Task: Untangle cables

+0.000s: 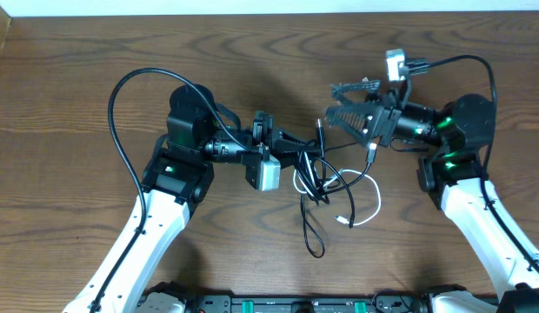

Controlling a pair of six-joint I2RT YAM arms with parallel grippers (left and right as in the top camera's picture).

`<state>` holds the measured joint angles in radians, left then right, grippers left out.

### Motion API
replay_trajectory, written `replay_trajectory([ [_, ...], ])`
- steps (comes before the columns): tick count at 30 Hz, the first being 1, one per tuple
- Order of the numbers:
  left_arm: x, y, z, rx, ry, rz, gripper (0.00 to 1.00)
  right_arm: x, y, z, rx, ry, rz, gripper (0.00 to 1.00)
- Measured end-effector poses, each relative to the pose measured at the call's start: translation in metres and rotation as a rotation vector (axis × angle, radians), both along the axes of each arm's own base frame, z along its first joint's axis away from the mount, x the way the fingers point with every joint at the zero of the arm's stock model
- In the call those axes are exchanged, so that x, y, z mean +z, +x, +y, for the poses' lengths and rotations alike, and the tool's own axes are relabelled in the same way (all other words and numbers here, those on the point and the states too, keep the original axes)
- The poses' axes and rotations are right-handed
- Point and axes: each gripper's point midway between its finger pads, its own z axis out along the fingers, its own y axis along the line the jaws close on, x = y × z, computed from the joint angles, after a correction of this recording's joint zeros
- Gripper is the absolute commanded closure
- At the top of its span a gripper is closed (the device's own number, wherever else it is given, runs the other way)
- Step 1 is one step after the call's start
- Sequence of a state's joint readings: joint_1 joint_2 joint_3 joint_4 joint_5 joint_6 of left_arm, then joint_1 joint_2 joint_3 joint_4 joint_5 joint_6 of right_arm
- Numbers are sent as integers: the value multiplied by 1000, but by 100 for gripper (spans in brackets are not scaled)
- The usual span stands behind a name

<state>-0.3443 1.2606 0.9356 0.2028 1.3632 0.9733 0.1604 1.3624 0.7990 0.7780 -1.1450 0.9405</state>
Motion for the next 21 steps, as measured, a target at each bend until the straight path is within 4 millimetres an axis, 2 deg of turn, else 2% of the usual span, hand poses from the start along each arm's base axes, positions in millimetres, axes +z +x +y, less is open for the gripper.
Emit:
replay_trajectory([
  [7, -1, 1, 0, 7, 2, 3, 93, 2, -18, 20, 83, 1, -8, 4],
  [16, -2, 8, 0, 49, 12, 2, 93, 5, -28, 28, 129, 6, -17, 3],
  [19, -4, 12, 0, 70, 19, 7, 93, 9, -30, 28, 139, 12, -38, 16],
  [20, -4, 13, 0, 78, 20, 7, 93, 9, -31, 28, 142, 12, -40, 22],
  [21, -5, 14, 0, 83, 21, 7, 93, 9, -32, 29, 148, 13, -40, 35],
])
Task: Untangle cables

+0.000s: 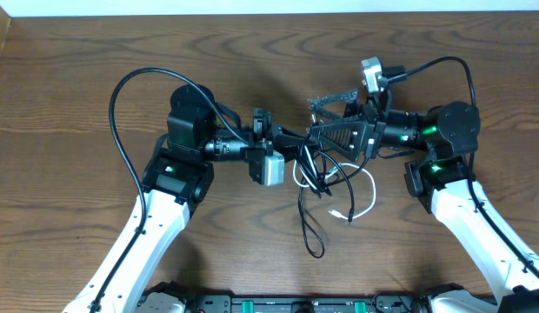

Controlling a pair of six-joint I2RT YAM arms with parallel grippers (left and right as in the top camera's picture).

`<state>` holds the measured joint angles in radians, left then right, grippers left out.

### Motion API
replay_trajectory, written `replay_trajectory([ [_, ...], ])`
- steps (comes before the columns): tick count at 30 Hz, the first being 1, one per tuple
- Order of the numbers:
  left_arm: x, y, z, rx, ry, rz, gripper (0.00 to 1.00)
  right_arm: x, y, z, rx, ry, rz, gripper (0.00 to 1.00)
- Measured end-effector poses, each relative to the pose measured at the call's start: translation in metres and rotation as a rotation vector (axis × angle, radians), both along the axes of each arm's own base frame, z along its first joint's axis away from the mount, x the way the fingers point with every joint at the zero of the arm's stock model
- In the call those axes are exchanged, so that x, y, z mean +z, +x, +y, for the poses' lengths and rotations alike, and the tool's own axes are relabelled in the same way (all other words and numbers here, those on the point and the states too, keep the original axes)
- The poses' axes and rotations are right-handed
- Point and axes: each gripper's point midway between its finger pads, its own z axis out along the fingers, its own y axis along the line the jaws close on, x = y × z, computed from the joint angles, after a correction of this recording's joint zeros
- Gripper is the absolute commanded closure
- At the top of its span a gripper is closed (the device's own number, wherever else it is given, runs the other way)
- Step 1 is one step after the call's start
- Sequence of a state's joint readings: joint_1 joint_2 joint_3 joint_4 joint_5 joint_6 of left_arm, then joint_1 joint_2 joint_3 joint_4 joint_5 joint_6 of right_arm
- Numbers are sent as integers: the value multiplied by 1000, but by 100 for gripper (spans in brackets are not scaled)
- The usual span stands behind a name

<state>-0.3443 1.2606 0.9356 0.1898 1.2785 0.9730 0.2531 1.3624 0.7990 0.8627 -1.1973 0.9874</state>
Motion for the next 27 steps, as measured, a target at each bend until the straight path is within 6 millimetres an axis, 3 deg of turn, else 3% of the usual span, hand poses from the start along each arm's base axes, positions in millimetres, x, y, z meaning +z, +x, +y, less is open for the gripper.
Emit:
replay_trajectory([
  [2, 0, 1, 0, 6, 1, 0, 92, 0, -2, 2, 9, -1, 8, 52],
  [4, 0, 2, 0, 10, 2, -1, 92, -1, -5, 5, 25, -2, 5, 60],
  [10, -2, 5, 1, 29, 9, 7, 93, 3, -12, 11, 49, 1, -16, 99],
  [21, -3, 9, 1, 53, 14, 5, 92, 3, -9, 10, 31, 6, -12, 99],
  [27, -5, 19, 2, 111, 25, -3, 93, -2, 5, -6, -20, -6, 21, 99],
])
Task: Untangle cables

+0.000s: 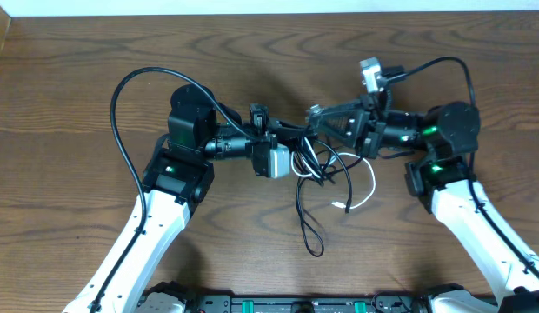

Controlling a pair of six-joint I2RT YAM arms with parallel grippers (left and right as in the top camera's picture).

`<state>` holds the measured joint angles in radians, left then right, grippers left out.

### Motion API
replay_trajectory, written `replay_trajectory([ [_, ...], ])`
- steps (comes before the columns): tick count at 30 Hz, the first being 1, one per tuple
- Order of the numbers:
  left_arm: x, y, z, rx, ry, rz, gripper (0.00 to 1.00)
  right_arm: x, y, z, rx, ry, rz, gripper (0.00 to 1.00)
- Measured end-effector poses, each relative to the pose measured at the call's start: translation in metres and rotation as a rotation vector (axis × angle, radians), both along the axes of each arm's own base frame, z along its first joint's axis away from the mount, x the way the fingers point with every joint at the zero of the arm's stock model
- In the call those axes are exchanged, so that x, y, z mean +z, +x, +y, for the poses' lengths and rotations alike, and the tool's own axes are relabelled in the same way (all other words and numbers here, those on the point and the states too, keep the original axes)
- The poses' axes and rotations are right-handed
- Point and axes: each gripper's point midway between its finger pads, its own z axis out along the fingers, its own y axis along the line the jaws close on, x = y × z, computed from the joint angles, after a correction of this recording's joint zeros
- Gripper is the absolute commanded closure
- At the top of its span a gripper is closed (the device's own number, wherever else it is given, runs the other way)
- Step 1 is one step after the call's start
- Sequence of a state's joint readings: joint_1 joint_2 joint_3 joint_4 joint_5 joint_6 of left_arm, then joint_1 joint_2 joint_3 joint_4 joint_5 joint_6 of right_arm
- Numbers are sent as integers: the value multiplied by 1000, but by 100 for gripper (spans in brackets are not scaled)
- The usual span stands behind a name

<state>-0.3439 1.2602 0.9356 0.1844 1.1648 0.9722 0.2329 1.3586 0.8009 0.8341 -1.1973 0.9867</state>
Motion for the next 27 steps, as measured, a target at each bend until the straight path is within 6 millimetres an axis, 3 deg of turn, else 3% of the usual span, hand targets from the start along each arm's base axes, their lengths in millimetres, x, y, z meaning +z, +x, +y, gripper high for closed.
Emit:
replay_trajectory([
  [6, 6, 3, 3, 36, -2, -25, 93, -15, 28, -35, -116, -23, 97, 99],
  [10, 17, 4, 5, 73, -13, -63, 92, -36, 37, -46, -155, -57, 192, 99],
  [15, 30, 27, 12, 226, -56, -5, 92, -69, 40, -50, -192, -121, 315, 99],
  [19, 35, 49, 21, 367, -114, 126, 92, -75, 45, -52, -228, -141, 300, 97],
  [21, 35, 57, 26, 429, -144, 214, 93, -75, 47, -53, -240, -145, 290, 78],
  [22, 35, 59, 27, 446, -153, 238, 92, -76, 48, -53, -247, -147, 287, 48],
  [27, 22, 79, 42, 608, -219, 478, 92, -75, 54, -56, -281, -155, 251, 10],
])
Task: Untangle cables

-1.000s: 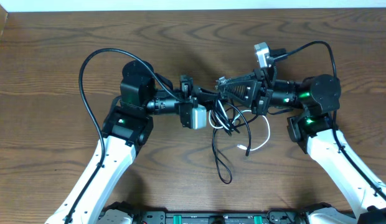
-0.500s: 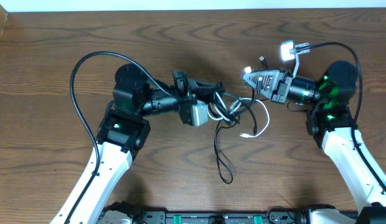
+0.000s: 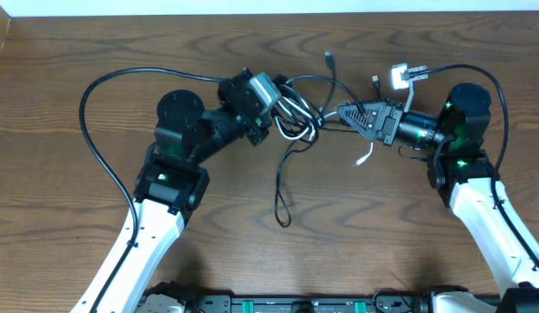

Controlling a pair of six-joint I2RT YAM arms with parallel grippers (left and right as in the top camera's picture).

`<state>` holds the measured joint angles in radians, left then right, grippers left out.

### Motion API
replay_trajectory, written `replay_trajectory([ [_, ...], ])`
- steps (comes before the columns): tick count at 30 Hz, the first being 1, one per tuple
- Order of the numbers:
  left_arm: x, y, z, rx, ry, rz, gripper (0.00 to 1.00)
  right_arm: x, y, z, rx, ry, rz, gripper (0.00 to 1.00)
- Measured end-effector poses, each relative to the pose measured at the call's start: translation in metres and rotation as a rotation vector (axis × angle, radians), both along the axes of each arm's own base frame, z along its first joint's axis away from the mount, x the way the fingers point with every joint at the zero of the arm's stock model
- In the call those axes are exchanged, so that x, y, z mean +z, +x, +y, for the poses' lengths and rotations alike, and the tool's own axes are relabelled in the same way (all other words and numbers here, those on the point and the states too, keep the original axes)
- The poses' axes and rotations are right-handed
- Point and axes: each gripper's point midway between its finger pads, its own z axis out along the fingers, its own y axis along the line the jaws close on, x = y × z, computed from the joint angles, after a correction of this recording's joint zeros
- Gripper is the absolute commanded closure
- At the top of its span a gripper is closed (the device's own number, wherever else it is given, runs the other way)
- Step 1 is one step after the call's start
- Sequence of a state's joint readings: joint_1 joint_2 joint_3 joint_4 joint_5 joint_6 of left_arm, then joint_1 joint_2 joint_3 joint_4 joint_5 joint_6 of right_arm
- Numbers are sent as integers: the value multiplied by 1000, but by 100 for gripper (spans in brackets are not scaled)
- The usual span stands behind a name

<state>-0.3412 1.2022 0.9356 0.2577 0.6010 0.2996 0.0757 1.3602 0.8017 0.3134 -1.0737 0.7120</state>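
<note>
A tangle of black and white cables (image 3: 297, 120) hangs between the two grippers in the overhead view. My left gripper (image 3: 285, 106) is shut on the bundle at its left side, the wrist turned toward the far edge. My right gripper (image 3: 342, 111) is shut on a black strand coming out of the bundle's right side. A black loop (image 3: 282, 213) trails down onto the table. The white cable's free end (image 3: 363, 157) dangles below the right gripper. Black plug ends (image 3: 329, 59) stick out toward the far edge.
The brown wooden table (image 3: 78, 217) carries only the cables. The left arm's own black lead (image 3: 96, 96) arcs over the table at the left. The table's far edge (image 3: 269, 12) lies close behind the cables.
The left gripper has swung toward the far edge with the bundle. The right gripper has drawn back to the right, and the cables are now stretched between them and lifted farther back.
First the left gripper held the tangle at mid-table while the right gripper stood open to its right. Then the right gripper was at the bundle, still open, then shut on a strand. Now the two stand apart with the cables spread between them.
</note>
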Motion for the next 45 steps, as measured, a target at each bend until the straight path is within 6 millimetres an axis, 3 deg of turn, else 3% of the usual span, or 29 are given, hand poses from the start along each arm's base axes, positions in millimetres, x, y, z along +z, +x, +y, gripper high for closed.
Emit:
replay_trajectory([
  [2, -5, 3, 3, 33, -17, 55, 92, 2, 2, 0, -6, -1, -21, 1],
  [11, -36, 14, 21, 178, -32, 246, 93, 18, 11, -5, -44, -1, -125, 1],
  [18, -48, 19, 32, 266, -50, 326, 93, 16, 24, -17, -132, -10, -117, 1],
  [26, -64, 32, 60, 483, -114, 438, 93, 7, 24, -17, -150, 14, 1, 1],
  [30, -64, 35, 68, 544, -155, 460, 93, 1, 16, -2, -110, 21, 61, 1],
  [34, -65, 36, 71, 568, -171, 475, 93, 3, -3, 31, -12, 27, 62, 1],
  [41, -68, 35, 73, 585, -196, 508, 93, 6, -32, 69, 125, 32, 53, 1],
  [45, -68, 35, 73, 602, -268, 560, 92, 16, -43, 84, 174, 51, 12, 14],
])
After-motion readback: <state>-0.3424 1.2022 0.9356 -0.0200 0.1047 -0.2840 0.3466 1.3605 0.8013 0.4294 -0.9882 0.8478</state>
